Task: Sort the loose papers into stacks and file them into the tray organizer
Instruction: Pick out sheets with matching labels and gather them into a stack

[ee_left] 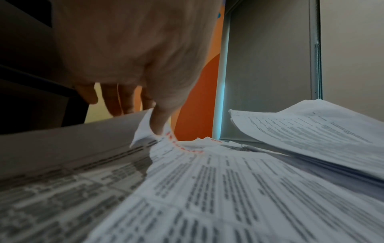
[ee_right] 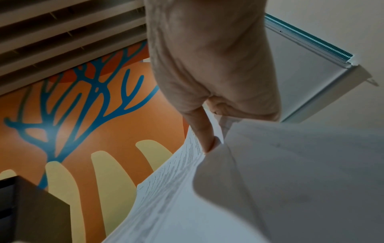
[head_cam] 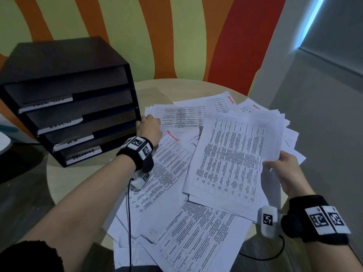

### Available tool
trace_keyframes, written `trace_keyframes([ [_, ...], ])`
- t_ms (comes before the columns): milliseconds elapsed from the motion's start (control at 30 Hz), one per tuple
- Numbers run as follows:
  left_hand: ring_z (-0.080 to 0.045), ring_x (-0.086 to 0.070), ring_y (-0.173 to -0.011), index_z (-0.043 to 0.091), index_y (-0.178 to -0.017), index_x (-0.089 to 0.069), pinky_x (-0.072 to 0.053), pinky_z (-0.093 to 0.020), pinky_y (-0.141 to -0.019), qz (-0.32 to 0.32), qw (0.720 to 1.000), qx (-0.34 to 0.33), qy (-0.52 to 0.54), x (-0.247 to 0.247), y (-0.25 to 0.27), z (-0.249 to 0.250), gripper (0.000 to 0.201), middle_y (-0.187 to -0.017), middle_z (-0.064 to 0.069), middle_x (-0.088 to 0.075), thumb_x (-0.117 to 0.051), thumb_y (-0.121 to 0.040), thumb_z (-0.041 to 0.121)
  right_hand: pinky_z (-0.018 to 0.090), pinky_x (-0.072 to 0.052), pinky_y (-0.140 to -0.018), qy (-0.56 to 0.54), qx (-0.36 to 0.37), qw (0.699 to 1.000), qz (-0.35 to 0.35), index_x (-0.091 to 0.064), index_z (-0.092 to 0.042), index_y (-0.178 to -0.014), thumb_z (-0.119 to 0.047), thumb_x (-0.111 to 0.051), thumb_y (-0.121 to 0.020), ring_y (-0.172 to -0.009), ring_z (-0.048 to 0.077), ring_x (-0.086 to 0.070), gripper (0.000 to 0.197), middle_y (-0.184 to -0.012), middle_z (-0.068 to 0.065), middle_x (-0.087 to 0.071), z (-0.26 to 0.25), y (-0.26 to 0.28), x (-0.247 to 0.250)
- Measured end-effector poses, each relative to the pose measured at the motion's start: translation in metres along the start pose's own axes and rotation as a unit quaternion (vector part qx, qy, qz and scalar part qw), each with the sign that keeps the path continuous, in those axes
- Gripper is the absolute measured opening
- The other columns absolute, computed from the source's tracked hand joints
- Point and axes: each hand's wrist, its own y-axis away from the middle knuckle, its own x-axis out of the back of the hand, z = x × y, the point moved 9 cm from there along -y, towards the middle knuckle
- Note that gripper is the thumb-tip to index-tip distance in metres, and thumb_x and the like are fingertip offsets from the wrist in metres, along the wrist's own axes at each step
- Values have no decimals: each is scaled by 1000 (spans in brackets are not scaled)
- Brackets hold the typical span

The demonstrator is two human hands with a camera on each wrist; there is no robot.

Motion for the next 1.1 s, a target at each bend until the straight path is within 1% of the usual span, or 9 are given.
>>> trace_keyframes([
  [100,-36,-58,-99,7,-99,-63,-49,-43,-84,73,988,5,134,31,2,-3,19,-105,-16,-62,-45,-96,11,31,-46,-66,-3,-1,1000,4,-64,-3,-101,14,-55,-81,-81,28,-61,28,-91,12,-67,-1,1,1],
  [200,-32,-61,-80,13,-92,-60,-47,-38,-67,104,970,-5,221,68,0,-1,21,-88,-11,-65,-42,-101,20,31,-47,-67,-1,-5,1000,18,-63,-5,-99,14,-52,-82,-83,29,-60,28,-90,11,-66,1,1,4],
  [300,-28,-59,-82,9,-102,-63,-43,-34,-68,205,945,-52,250,123,3,3,21,-93,-12,-66,-46,-101,19,28,-43,-63,5,-4,999,42,-59,-7,-99,15,-48,-84,-83,28,-57,29,-84,4,-62,-1,3,10],
  [433,-13,-51,-76,10,-98,-61,-41,-27,-70,294,864,-66,403,174,6,-7,15,-85,1,-58,-47,-99,14,25,-40,-58,0,9,999,48,-57,-8,-105,16,-43,-86,-83,25,-55,33,-81,-2,-58,-5,8,10],
  [567,-7,-51,-67,24,-83,-56,-42,-25,-63,255,773,-44,580,176,4,0,17,-75,1,-56,-50,-99,21,28,-44,-60,-11,15,999,43,-60,-8,-104,11,-45,-84,-84,30,-59,31,-83,3,-62,-7,7,8],
  [700,-5,-43,-53,16,-86,-56,-36,-21,-55,187,788,-13,587,150,5,28,18,-61,10,-49,-47,-101,13,39,-55,-76,-31,54,998,-5,-65,-20,-98,6,-47,-81,-85,26,-67,35,-91,9,-71,-26,16,-1],
  [833,-27,-67,-89,22,-85,-59,-54,-40,-82,104,808,9,579,118,1,43,24,-94,-9,-69,-47,-100,8,25,-53,-68,-57,103,991,-56,-65,-24,-99,6,-46,-90,-83,6,-70,38,-90,-10,-74,-51,28,-11],
  [900,-29,-66,-87,19,-87,-61,-54,-44,-80,69,808,-31,585,120,5,58,20,-96,-12,-69,-48,-100,10,22,-54,-66,-49,115,991,-55,-65,-25,-99,6,-45,-91,-82,5,-70,38,-89,-11,-74,-55,29,-13],
  [1100,-11,-67,-63,14,-94,-60,-57,-26,-61,31,736,-153,658,172,21,98,13,-77,0,-72,-50,-100,10,31,-49,-66,-49,100,994,0,-63,-10,-106,7,-44,-89,-86,24,-64,31,-94,4,-69,-40,21,-5],
])
